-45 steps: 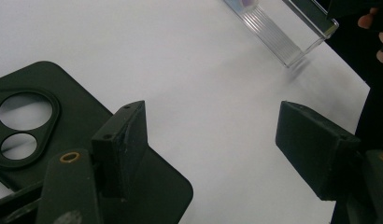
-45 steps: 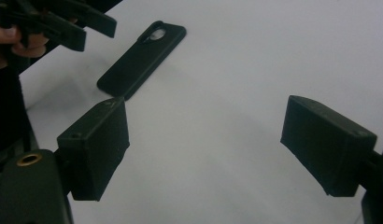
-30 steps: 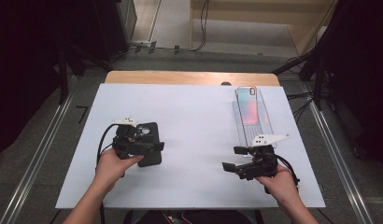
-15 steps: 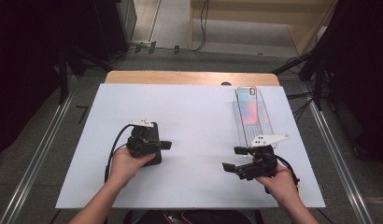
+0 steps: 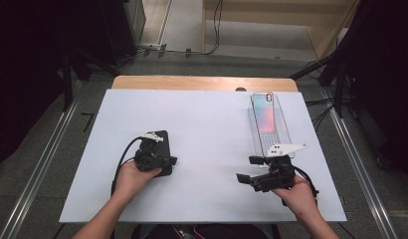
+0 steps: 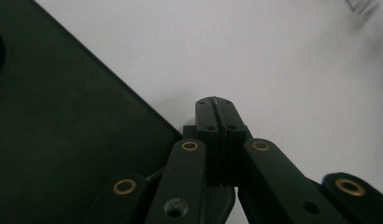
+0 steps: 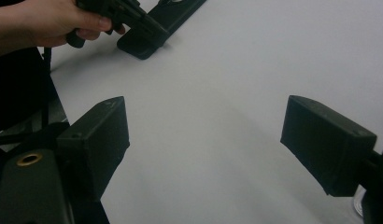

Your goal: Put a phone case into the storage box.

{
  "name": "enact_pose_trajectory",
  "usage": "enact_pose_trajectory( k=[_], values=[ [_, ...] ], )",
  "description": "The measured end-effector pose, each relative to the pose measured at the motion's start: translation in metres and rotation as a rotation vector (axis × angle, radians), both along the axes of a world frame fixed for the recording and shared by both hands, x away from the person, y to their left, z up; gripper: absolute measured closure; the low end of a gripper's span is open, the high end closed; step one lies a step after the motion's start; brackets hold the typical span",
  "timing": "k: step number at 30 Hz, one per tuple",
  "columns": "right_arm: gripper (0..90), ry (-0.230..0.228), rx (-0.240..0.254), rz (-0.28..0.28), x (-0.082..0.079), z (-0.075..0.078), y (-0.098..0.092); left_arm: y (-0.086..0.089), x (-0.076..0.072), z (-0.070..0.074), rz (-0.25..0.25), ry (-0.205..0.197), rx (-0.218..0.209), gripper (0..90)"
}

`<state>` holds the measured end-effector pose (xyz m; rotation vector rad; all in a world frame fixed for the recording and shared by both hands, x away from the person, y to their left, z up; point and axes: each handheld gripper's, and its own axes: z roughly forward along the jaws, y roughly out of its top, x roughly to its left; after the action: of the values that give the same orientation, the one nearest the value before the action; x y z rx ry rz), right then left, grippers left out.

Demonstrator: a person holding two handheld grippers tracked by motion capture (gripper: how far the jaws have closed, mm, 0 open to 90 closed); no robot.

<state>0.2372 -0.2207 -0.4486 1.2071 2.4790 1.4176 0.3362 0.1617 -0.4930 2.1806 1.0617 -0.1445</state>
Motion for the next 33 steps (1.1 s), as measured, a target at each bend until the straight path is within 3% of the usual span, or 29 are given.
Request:
enact_pose_trajectory(
  k=[6,15,19,22,28,31,33],
  values=[
    [13.5,0.001,0.000,-0.001,0.000,0.000,0.001,0.005,-0.002,0.003,-0.005,-0.009,0.038,90.0],
    [13.5,0.002,-0.002,0.002,0.000,-0.001,0.002,0.046,0.002,0.003,0.056,0.008,0.072,90.0],
    [13.5,0.005,-0.001,0.002,0.001,-0.003,0.002,0.061,0.003,0.003,0.089,0.011,0.064,89.9],
    [13.5,0.010,-0.004,0.001,0.002,-0.003,0.002,0.062,0.003,0.006,0.070,0.017,0.016,86.0],
    [13.5,0.017,-0.012,0.007,0.003,-0.006,0.001,0.058,-0.007,0.023,-0.026,-0.026,-0.073,73.6],
    [13.5,0.022,-0.010,0.004,0.003,-0.006,0.001,0.058,-0.014,0.030,-0.058,-0.054,-0.107,64.4],
    [13.5,0.019,-0.010,0.004,0.004,-0.006,0.000,0.059,-0.017,0.034,-0.065,-0.066,-0.127,53.8]
  ],
)
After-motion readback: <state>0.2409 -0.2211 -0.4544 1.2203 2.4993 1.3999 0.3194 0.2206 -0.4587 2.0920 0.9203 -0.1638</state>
